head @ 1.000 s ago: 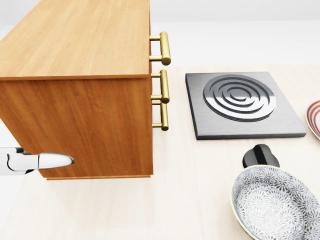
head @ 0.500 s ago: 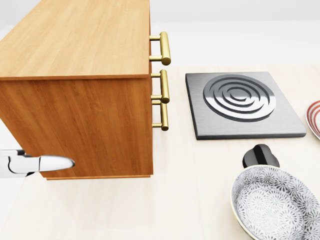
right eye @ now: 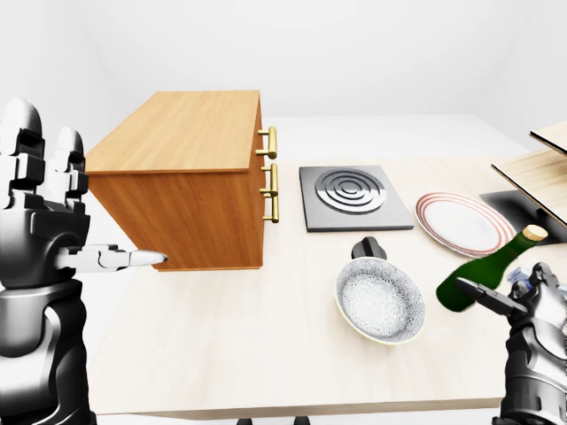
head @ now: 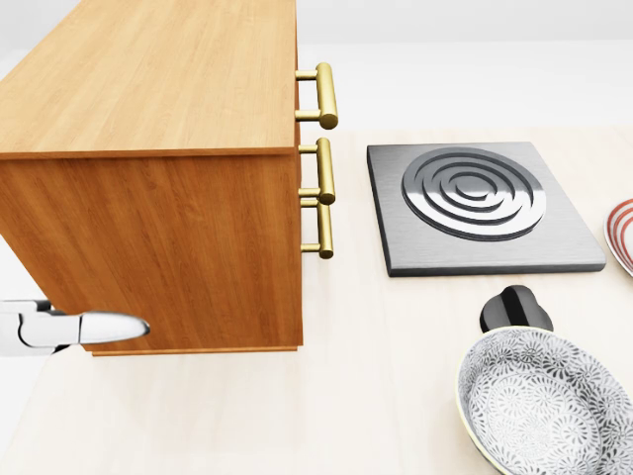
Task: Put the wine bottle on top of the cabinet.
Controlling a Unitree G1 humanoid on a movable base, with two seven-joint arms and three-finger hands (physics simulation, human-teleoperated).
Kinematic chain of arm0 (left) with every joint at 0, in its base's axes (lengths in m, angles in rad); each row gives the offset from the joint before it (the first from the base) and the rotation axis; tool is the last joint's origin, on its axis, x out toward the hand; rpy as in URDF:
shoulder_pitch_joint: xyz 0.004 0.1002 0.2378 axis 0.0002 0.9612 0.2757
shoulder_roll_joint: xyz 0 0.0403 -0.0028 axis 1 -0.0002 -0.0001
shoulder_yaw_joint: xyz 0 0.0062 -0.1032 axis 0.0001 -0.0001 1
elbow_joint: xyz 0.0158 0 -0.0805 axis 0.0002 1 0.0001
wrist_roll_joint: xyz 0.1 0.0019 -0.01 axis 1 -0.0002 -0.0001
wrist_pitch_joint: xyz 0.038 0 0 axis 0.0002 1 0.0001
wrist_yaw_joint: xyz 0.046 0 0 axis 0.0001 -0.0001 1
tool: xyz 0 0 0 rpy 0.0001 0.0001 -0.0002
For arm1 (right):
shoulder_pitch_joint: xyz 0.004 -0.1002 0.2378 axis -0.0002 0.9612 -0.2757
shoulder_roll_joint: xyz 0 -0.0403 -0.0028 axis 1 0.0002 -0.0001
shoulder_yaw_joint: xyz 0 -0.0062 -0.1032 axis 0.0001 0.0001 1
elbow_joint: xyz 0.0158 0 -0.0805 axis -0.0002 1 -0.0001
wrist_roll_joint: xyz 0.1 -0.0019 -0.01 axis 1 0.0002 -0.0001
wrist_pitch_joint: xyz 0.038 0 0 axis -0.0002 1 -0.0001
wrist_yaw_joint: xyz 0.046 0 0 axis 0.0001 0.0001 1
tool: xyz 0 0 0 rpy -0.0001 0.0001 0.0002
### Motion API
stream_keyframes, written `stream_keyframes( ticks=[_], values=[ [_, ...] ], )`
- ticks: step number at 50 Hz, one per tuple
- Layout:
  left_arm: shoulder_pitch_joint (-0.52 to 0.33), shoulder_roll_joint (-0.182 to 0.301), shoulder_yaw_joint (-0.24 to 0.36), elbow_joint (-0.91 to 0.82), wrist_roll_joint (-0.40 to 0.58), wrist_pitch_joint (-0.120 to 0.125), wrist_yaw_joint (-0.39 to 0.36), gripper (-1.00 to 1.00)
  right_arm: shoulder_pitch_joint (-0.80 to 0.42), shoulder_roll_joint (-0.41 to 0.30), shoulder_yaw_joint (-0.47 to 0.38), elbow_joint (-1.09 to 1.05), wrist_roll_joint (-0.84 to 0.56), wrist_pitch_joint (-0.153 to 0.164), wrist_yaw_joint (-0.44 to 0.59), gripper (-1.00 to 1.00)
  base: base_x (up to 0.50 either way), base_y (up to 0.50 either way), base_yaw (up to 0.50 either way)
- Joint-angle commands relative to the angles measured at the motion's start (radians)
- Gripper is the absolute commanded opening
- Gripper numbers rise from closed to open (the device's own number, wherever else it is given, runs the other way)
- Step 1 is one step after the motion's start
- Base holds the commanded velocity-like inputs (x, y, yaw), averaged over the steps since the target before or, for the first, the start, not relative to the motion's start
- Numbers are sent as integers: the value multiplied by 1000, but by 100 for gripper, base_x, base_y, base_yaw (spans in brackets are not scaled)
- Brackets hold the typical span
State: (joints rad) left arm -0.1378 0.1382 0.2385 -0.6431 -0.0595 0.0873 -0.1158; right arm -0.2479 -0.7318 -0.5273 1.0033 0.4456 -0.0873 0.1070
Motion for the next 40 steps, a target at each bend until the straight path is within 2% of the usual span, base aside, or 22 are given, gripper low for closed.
stream_keyframes(
  ticks=[1, 24, 25, 26, 27, 29, 30, 31, 32, 34, 40],
  values=[
    [3, -2, -1, -3, 0, 0, -3, 100, -89, -29, 70, 127, 14, 0, -6, 100, 0, 0, 0],
    [2, -3, -3, -4, 0, 0, -7, 100, -226, -21, 140, 197, -27, 0, -31, 100, 0, 0, 0],
    [3, -4, -4, -3, 0, 0, -7, 100, -232, -18, 145, 198, -32, 0, -36, 85, 0, 0, 0],
    [5, -4, -6, -3, 1, 0, -7, 100, -236, -16, 146, 198, -33, 0, -35, 61, 0, 0, 0],
    [6, -5, -7, -3, 2, 0, -7, 100, -240, -15, 147, 199, -33, 0, -35, 59, 0, 0, 0],
    [7, -6, -8, 0, 3, 0, -8, 100, -254, -13, 148, 212, -35, 0, -40, 100, 0, 0, 0],
    [7, -6, -7, 0, 2, 0, -9, 100, -259, -11, 144, 215, -26, 0, -28, 100, 0, 0, 0],
    [9, -5, -5, -4, 1, 0, -11, 100, -262, -8, 146, 218, -26, 0, -25, -19, 0, 0, 0],
    [11, -5, -3, -5, 0, 0, -12, 100, -264, -6, 149, 223, -28, 0, -27, -83, 0, 0, 0],
    [8, -3, 4, -7, -5, 0, -13, 100, -267, 1, 150, 228, -22, 0, -9, -90, 0, 0, 0],
    [14, -5, -1, -13, -4, 0, -14, 100, -267, -4, 151, 219, -19, 0, -16, -89, 0, 0, 0]
  ],
)
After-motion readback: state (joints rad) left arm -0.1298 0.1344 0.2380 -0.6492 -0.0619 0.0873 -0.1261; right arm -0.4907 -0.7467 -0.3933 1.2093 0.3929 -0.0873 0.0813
